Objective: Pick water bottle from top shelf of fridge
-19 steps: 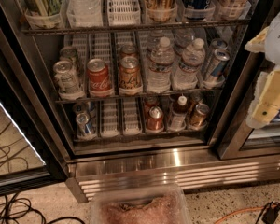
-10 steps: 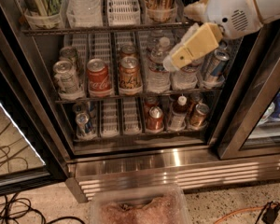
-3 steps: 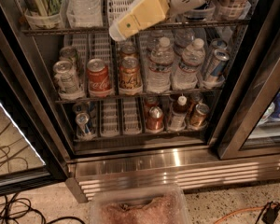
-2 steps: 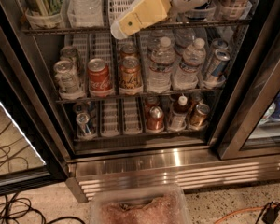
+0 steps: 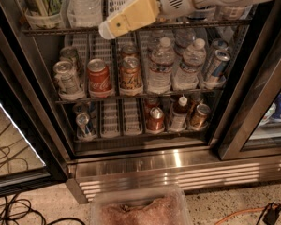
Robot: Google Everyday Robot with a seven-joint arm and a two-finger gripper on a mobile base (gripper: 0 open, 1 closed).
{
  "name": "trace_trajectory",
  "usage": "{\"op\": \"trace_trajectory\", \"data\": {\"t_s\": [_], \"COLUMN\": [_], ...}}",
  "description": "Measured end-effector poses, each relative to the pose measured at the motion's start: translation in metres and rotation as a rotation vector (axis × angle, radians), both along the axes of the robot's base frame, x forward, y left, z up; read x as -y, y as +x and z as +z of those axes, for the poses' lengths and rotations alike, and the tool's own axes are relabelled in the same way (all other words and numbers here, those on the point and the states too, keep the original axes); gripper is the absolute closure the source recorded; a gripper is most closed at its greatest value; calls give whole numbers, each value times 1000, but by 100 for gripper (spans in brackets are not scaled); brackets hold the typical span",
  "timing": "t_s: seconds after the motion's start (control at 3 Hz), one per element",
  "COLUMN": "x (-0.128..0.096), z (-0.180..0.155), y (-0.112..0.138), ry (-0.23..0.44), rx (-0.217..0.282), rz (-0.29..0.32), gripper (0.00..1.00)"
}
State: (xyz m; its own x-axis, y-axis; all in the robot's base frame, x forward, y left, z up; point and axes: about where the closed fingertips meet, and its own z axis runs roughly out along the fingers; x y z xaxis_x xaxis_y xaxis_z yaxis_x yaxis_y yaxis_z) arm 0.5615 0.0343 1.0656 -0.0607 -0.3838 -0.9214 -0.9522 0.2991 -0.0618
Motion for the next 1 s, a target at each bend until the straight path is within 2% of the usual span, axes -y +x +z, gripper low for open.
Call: {"op": "trace_trajectory", "data": {"t_s": [0.67, 1.0], "x": [-39, -53], "z": [20, 16], "y": [28, 34], "ry": [177, 204], "rx": [80, 97], "rz": [-44, -79], "gripper": [0, 0]}}
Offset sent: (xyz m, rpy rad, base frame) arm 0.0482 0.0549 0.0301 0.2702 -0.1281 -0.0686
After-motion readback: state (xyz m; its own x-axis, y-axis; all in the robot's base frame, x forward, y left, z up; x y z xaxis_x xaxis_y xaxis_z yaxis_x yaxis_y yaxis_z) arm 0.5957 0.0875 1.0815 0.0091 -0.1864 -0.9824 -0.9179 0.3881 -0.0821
